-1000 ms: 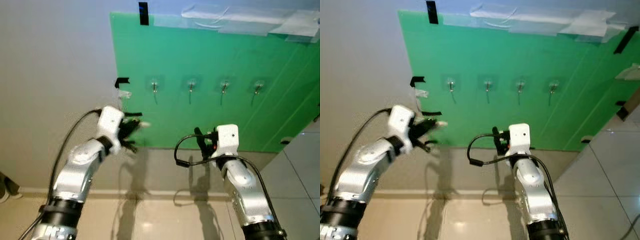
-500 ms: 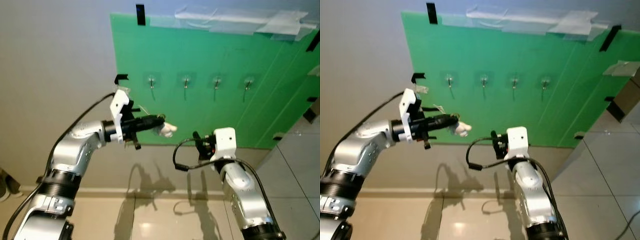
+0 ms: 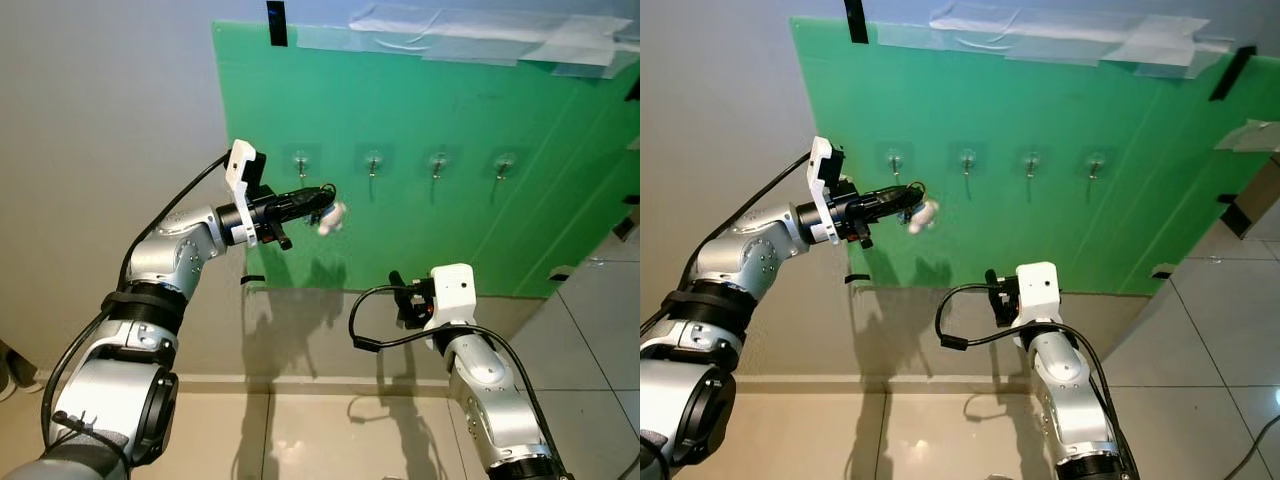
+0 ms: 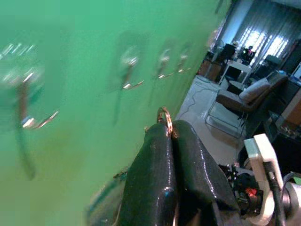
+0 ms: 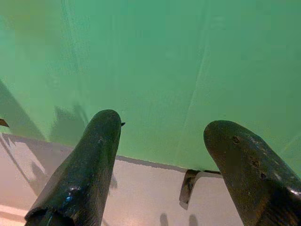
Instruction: Hang keys on a hook
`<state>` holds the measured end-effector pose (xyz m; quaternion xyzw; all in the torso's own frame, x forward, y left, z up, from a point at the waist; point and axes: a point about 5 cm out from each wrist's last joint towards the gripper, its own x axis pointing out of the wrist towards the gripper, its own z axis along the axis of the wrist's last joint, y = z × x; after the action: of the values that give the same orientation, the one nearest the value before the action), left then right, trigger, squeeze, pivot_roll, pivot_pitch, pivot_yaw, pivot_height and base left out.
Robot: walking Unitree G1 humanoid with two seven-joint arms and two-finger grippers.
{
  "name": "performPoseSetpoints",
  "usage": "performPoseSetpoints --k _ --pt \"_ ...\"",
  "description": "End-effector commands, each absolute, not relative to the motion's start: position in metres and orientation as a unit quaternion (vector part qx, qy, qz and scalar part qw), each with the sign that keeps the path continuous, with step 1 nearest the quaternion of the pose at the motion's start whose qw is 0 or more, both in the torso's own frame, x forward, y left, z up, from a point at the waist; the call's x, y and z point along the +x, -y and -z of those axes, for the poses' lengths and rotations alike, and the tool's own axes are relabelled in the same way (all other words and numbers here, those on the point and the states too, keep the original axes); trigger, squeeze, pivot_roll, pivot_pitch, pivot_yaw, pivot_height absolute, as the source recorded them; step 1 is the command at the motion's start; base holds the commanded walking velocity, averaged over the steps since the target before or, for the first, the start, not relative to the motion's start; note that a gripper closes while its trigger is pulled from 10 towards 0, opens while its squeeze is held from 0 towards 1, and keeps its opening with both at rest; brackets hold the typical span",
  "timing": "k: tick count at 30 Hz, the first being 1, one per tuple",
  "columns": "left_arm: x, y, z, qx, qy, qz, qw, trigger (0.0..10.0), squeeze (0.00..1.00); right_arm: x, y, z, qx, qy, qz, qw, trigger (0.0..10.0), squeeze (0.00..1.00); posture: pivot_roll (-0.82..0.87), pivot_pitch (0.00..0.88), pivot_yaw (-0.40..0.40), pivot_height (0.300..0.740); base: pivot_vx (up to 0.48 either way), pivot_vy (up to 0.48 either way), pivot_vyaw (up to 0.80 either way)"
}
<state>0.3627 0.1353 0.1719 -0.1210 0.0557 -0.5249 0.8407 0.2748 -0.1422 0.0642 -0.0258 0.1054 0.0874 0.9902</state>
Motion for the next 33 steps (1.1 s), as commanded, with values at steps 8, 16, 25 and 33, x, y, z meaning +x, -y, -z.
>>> performPoseSetpoints --k 8,16,25,33 --pt "0.370 -0.140 -0.176 -0.132 -0.046 0.514 0.846 10.0 0.00 0.275 0.143 -0.069 -0.037 -0.101 -0.089 0.990 10.0 0.00 -0.08 0.000 0.014 0.740 0.000 0.000 0.00" --pt "0.372 -0.142 -0.175 -0.137 -0.039 0.508 0.849 10.0 0.00 0.275 0.144 -0.069 -0.041 -0.100 -0.091 0.990 10.0 0.00 -0.08 0.000 0.008 0.740 0.000 0.000 0.00" --pt "0.377 -0.143 -0.175 -0.146 -0.035 0.487 0.860 10.0 0.00 0.274 0.143 -0.068 -0.043 -0.105 -0.095 0.989 10.0 0.00 -0.08 0.000 0.001 0.740 0.000 0.000 0.00" --pt "0.381 -0.139 -0.176 -0.156 -0.034 0.472 0.867 10.0 0.00 0.271 0.143 -0.068 -0.045 -0.107 -0.094 0.989 10.0 0.00 -0.10 0.000 0.008 0.740 0.000 0.000 0.00"
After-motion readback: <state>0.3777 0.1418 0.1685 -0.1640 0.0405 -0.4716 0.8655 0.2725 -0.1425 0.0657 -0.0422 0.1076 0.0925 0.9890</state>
